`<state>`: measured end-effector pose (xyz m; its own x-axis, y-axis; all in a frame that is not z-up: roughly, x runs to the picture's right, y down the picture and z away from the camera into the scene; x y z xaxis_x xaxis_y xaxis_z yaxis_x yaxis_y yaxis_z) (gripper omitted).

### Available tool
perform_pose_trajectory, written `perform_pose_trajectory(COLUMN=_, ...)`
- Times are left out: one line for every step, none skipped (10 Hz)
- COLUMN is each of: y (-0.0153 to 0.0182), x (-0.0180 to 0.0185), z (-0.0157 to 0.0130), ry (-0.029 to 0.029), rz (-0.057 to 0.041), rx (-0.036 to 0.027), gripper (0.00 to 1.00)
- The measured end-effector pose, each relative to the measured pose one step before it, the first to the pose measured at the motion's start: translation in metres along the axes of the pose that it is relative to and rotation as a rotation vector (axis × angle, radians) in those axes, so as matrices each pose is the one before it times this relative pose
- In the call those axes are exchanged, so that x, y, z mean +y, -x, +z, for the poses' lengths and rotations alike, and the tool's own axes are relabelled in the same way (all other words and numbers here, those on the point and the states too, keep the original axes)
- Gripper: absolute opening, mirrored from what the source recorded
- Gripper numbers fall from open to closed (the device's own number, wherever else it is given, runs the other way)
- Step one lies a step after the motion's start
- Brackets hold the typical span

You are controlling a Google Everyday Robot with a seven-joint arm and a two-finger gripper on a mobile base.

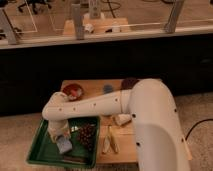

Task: Wipe tray with sponge

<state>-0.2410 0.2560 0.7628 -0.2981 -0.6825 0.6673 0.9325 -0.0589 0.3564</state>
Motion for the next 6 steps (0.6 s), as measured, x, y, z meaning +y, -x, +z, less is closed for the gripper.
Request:
perform_pose_trajectory(y=-0.00327, x=0.00572, z=-0.00194, ry=-0.01221, rz=-0.0028, rx=0.01109, gripper=0.0)
perform_pose_trajectory(y=-0.00735, x=0.00101, z=-0.00045, ry=-0.00775, rz=-0.00541, rx=0.01352, gripper=0.0)
perform_pose_trajectory(y=-0.01143, x=-0.00276, z=0.00092, ry=-0.00057, rz=-0.0077, rx=0.01225, gripper=0.0)
perform_pose_trajectory(y=-0.01098, x=-0.0044, z=0.0007, ry=0.00183, rz=-0.01005, rx=0.0088, gripper=0.0)
perform_pose_trajectory(y=-0.01277, x=-0.00529, z=0.00053, ry=0.0055, rz=-0.01292, rx=0.00916, gripper=0.0)
perform_pose_trajectory(y=-0.00877, x=-0.00521, z=-0.00031, ry=0.00605, rz=-0.0111, rx=0.00618, gripper=0.0)
